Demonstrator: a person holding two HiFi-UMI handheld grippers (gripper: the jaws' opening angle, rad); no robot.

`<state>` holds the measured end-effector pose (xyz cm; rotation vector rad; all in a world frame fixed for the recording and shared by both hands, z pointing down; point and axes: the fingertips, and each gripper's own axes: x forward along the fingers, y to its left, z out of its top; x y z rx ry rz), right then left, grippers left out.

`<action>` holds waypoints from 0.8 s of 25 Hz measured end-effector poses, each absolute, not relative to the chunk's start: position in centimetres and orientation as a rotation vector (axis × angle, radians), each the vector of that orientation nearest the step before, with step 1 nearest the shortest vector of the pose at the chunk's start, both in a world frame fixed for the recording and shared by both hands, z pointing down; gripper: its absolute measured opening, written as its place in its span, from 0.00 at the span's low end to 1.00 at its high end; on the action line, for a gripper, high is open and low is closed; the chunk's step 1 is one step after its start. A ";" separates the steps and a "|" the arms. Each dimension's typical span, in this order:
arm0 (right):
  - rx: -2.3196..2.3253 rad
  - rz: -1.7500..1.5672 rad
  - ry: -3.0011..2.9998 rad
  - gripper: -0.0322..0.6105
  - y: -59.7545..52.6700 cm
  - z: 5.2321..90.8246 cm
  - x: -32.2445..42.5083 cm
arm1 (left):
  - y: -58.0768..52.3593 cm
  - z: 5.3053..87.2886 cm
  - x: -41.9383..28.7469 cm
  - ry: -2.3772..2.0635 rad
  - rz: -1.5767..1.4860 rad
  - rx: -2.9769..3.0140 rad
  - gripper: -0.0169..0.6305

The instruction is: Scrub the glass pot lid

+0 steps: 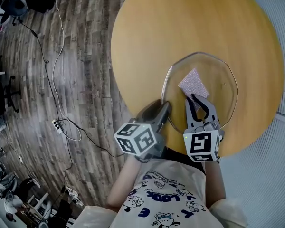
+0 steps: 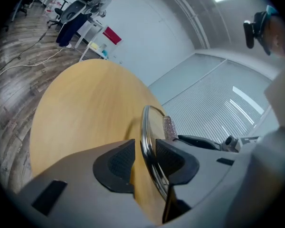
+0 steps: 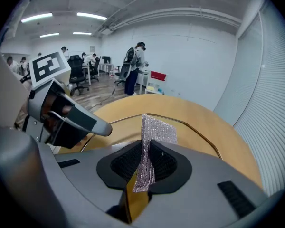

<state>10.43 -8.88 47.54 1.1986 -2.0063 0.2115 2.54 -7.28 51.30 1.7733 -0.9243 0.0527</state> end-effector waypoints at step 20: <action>0.814 0.124 -2.039 0.15 -7.7 49.8 7.5 | -7.8 51.6 2.9 -0.980 -0.011 1.702 0.16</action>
